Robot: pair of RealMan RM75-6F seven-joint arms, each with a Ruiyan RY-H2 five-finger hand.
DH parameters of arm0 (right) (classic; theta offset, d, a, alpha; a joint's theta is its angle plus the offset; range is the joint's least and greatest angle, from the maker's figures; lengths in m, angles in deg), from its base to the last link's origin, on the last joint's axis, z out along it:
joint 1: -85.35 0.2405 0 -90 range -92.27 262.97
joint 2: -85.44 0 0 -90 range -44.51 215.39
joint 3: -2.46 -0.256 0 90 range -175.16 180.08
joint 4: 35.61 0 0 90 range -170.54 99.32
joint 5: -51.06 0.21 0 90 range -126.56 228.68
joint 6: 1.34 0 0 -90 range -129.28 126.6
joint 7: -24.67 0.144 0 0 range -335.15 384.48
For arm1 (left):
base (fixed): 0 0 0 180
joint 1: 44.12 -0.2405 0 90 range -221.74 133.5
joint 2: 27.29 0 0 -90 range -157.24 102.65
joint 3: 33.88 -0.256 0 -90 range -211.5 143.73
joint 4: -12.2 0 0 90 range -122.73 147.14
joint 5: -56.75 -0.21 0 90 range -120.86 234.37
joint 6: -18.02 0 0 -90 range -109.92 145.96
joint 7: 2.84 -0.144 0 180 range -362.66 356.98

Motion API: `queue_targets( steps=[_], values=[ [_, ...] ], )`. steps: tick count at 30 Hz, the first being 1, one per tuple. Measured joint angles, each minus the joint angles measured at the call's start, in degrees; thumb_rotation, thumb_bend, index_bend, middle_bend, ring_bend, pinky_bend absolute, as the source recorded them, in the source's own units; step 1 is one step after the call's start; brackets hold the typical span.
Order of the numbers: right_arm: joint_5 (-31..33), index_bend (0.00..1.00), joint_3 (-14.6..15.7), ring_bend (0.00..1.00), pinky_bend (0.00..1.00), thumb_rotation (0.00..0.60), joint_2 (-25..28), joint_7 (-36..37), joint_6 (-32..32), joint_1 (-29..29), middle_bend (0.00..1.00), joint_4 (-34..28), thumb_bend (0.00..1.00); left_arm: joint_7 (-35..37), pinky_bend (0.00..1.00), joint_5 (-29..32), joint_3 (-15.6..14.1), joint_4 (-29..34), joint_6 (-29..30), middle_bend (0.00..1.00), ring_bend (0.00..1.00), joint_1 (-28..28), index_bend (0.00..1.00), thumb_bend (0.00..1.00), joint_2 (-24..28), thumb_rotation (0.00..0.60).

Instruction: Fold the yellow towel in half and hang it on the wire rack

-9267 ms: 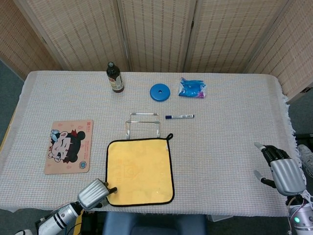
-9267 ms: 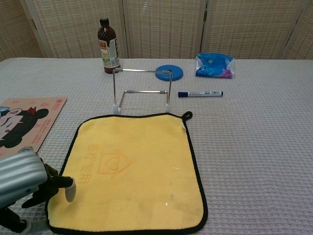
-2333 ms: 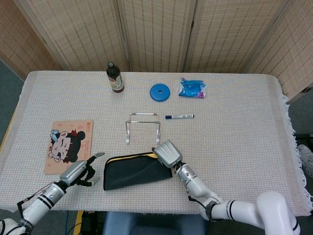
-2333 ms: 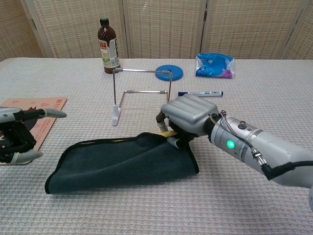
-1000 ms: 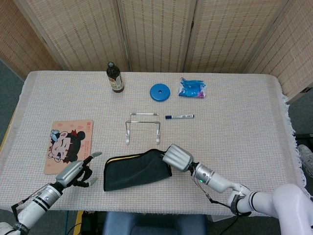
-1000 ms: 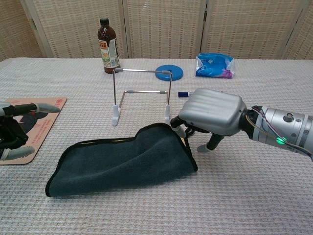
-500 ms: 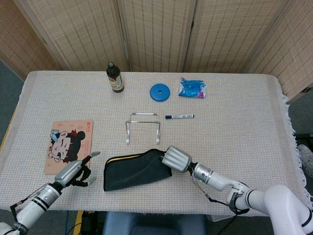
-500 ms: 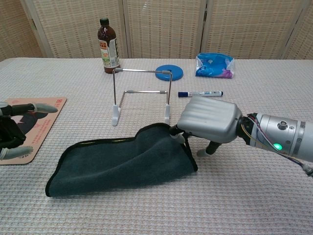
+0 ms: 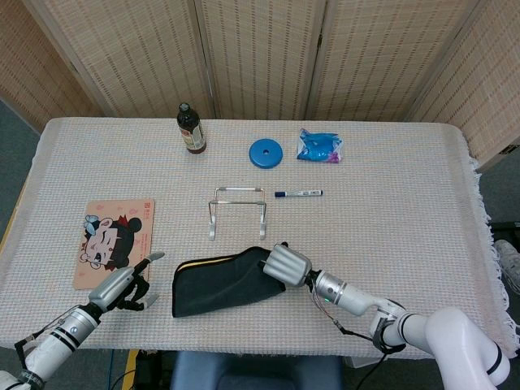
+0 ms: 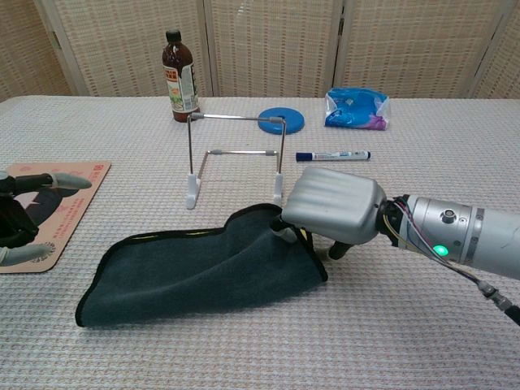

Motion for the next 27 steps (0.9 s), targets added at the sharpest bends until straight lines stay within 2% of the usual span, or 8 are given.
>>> queue_targets(
  steps=[13,15,21,27],
  values=[
    [-0.7,0.51,0.3,0.97,1.0,0.6,-1.8,1.5,-2.1,0.2,0.85,2.3,0.4,0.5,0.92,-0.5,0.0,-0.2,0.4,0.91,0.73,-0.2,0.0,0.42,0.2,0.6],
    [-0.8,0.55,0.2,0.97,1.0,0.6,-2.1,1.9,-2.5,0.2,0.85,2.6,0.42,0.5,0.92,-0.5,0.0,-0.2,0.4,0.91,0.73,-0.3,0.0,0.42,0.3,0.6],
    [-0.9,0.75,-0.6,0.98,1.0,0.6,-2.3,3.8,-5.6,0.2,0.87,2.3,0.44,0.4,0.92,-0.6,0.1,0.2,0.8,0.91,0.73,-0.4,0.0,0.42,0.8,0.6],
    [-0.6,0.79,-3.1,0.98,1.0,0.6,-0.3,4.8,-9.5,0.5,0.88,-2.5,0.46,0.0,0.92,-1.0,0.0,1.3,1.6,0.91,0.73,-0.8,0.0,0.42,1.8,0.6]
  ],
)
